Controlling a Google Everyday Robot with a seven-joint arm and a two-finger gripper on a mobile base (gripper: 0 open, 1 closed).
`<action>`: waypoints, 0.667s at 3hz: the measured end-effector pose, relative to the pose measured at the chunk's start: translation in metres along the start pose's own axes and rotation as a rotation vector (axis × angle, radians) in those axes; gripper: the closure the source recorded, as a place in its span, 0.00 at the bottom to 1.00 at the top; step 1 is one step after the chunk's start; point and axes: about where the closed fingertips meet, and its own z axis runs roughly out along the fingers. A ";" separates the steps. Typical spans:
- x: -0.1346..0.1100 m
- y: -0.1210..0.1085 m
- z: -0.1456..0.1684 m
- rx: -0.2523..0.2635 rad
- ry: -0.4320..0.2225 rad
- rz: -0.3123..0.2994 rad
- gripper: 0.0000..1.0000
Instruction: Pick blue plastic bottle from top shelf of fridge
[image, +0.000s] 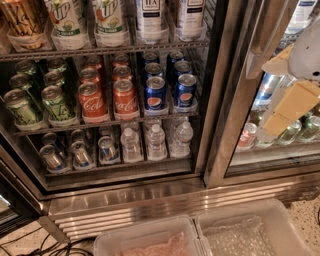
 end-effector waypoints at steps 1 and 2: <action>0.000 0.000 0.000 0.000 0.000 0.000 0.00; -0.020 0.009 0.007 0.048 -0.023 -0.031 0.00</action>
Offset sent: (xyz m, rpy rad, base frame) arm -0.0069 0.0912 0.0040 -0.0035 -0.2359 0.0425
